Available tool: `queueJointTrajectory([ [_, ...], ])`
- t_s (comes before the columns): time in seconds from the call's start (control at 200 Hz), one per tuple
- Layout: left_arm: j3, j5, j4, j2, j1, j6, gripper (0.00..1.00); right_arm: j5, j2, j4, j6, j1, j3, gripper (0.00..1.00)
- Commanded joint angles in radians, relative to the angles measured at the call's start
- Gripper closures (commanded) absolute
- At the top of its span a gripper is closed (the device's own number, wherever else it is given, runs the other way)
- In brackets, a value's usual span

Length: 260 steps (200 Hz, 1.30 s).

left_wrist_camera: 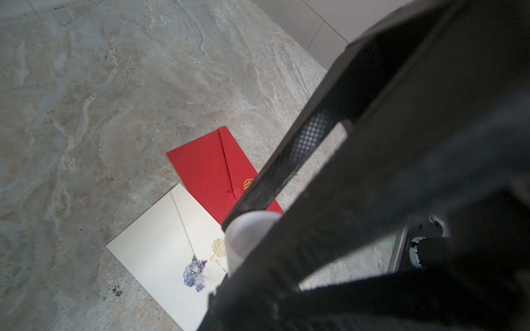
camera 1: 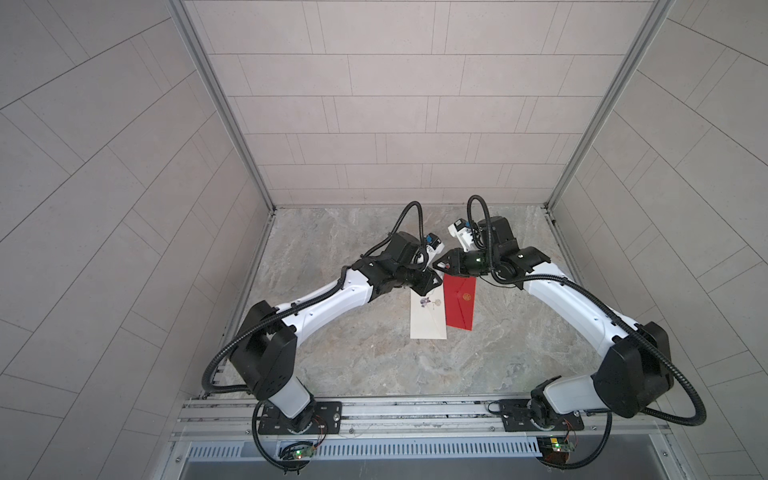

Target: Place the letter into the envelope and seal it

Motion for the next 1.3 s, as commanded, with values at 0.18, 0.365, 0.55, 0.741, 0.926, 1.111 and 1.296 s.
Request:
queueJointTrajectory([
  [0.18,0.03,0.262,0.043,-0.017,0.081,-0.073,1.0,-0.198,-0.05,0.162,0.073,-0.079,-0.074,0.92],
  [0.365,0.05,0.551,0.065,-0.032,0.174,-0.132,1.0,-0.399,-0.149,0.303,0.113,-0.159,-0.155,0.93],
  [0.55,0.093,0.759,0.004,-0.02,0.209,-0.126,1.0,-0.485,-0.243,0.296,0.038,-0.148,-0.17,0.93],
  [0.741,0.116,0.8,-0.035,-0.023,0.216,-0.112,1.0,-0.515,-0.269,0.124,-0.123,-0.119,-0.126,0.93],
  [0.926,0.183,0.52,-0.325,-0.018,0.184,0.124,1.0,-0.388,-0.267,0.078,-0.122,-0.111,-0.079,0.5],
  [1.111,0.181,0.224,-0.388,-0.001,0.077,0.235,1.0,-0.225,-0.246,0.168,0.029,-0.111,-0.039,0.42],
  [1.296,0.146,0.142,-0.274,-0.015,0.04,0.201,1.0,-0.044,-0.139,-0.011,0.015,-0.108,0.031,0.44],
])
